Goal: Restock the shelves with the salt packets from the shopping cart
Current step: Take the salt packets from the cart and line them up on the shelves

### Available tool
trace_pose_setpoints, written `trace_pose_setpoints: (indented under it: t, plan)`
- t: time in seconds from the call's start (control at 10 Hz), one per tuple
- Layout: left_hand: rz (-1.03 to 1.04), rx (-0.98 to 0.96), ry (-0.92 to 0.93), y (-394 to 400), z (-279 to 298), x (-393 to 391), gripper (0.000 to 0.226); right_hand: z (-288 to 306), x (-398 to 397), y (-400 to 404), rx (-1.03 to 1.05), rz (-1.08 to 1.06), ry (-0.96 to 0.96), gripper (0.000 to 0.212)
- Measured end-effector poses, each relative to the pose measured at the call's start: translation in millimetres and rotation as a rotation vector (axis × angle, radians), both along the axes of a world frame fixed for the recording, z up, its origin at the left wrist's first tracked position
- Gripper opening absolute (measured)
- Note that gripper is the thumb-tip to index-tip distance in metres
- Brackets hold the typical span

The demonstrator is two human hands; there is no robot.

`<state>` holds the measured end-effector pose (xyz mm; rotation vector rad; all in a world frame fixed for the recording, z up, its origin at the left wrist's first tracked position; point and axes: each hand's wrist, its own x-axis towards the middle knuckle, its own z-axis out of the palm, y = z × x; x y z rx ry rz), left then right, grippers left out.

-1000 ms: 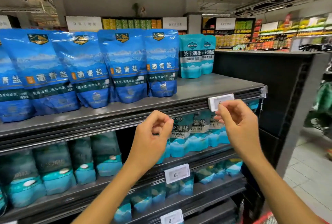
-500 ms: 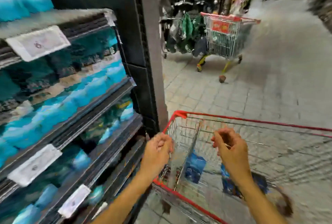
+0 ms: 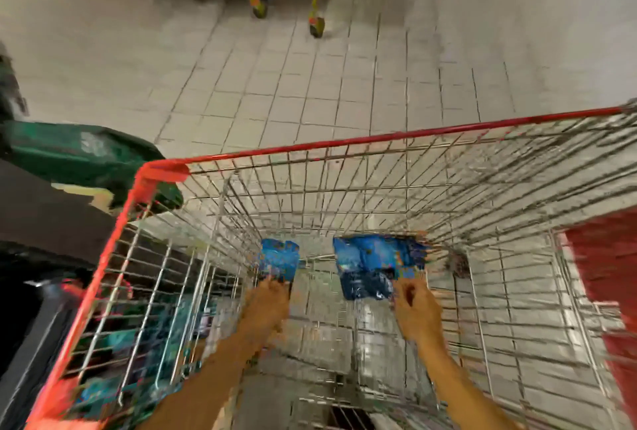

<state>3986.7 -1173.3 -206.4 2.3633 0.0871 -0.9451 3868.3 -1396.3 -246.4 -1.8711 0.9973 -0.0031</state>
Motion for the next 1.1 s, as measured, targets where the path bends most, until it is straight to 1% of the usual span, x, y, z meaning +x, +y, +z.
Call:
trace_pose_setpoints:
  t: [0.1, 0.2, 0.3, 0.4, 0.5, 0.6, 0.7, 0.8, 0.9, 1.0, 1.1]
  plan:
    - [0.183, 0.012, 0.026, -8.9, -84.1, 10.5, 0.027, -72.7, 4.5, -3.1, 0.029, -0.011, 0.177, 0.02]
    - [0.2, 0.161, 0.065, -8.8, -148.3, 17.7, 0.02, -132.5, 6.6, 1.1, 0.045, 0.018, 0.223, 0.025]
    - [0.262, 0.197, -0.006, -0.3, -198.7, 27.5, 0.02, -182.8, 8.4, 6.3, 0.039, 0.123, 0.282, 0.019]
    - [0.201, 0.262, -0.077, 5.5, -243.7, 39.6, 0.029, -226.4, 23.3, 9.6, 0.015, 0.226, 0.368, 0.044]
    - [0.111, 0.42, -0.078, 8.4, -268.2, 51.9, 0.048, -252.6, 45.5, 10.9, -0.14, 0.402, 0.516, 0.069]
    - [0.057, 0.485, -0.142, 4.7, -290.0, 59.7, 0.056, -269.8, 63.5, 15.1, -0.285, 0.419, 0.545, 0.077]
    - [0.028, 0.561, -0.194, -1.1, -304.7, 56.6, 0.068, -283.4, 74.6, 24.4, -0.439, 0.367, 0.513, 0.076]
    - [0.045, 0.589, -0.229, 0.4, -316.1, 50.7, 0.082, -298.9, 81.6, 29.9, -0.499, 0.372, 0.592, 0.086]
    - [0.051, 0.567, -0.217, 7.7, -320.5, 45.2, 0.092, -311.4, 79.2, 37.5, -0.529, 0.347, 0.608, 0.09]
    - [0.08, 0.541, -0.171, 12.5, -323.4, 35.5, 0.097, -313.5, 65.5, 48.5, -0.591, 0.351, 0.596, 0.087]
    - [0.125, 0.559, -0.12, 12.7, -325.3, 27.1, 0.101, -311.1, 38.1, 65.0, -0.565, 0.371, 0.58, 0.079]
